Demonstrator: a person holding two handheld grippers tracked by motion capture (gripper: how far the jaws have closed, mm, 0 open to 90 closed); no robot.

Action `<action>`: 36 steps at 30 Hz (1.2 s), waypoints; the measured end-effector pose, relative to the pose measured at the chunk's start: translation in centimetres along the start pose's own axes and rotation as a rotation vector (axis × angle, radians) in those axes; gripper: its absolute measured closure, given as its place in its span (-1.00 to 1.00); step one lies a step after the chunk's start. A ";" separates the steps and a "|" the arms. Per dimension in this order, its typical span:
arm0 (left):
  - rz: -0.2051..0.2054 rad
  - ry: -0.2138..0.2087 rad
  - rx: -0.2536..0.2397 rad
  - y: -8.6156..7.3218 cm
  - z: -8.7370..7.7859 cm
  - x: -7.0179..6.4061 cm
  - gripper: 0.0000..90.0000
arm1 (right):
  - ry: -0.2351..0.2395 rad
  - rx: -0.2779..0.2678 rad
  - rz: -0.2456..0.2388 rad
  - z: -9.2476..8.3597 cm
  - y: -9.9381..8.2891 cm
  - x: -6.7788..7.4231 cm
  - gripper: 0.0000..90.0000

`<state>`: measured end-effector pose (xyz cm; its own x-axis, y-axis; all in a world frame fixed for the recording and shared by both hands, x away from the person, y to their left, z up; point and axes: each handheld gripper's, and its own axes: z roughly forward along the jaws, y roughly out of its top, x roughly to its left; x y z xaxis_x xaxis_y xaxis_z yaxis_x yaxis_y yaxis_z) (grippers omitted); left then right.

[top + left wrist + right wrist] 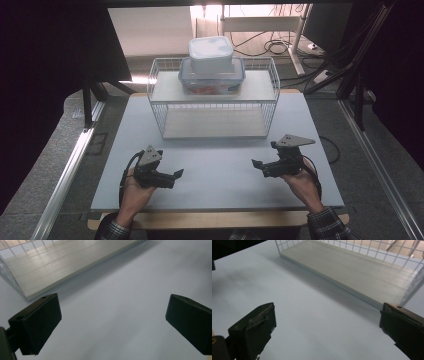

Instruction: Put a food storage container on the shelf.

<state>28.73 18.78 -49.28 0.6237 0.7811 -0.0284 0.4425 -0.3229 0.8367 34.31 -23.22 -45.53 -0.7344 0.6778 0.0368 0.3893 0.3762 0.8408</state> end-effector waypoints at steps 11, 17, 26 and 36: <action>-0.004 0.046 0.012 -2.2 -0.3 0.7 -1.00 | -0.036 0.029 0.020 -0.3 -2.3 -0.5 -0.99; 0.012 0.073 0.057 -3.0 0.4 0.9 -1.00 | -0.055 0.061 0.030 0.1 -3.4 -0.6 -1.00; -0.032 0.048 0.132 -3.9 1.6 1.6 -1.00 | -0.050 0.116 0.020 1.2 -4.6 -0.8 -1.00; -0.019 0.053 0.144 -4.0 2.0 1.7 -1.00 | -0.038 0.155 0.023 2.0 -5.2 -1.1 -1.00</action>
<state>29.28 20.35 -53.76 0.5815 0.8135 -0.0113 0.5437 -0.3782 0.7492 34.20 -24.62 -51.07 -0.7038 0.7097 0.0322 0.4893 0.4513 0.7463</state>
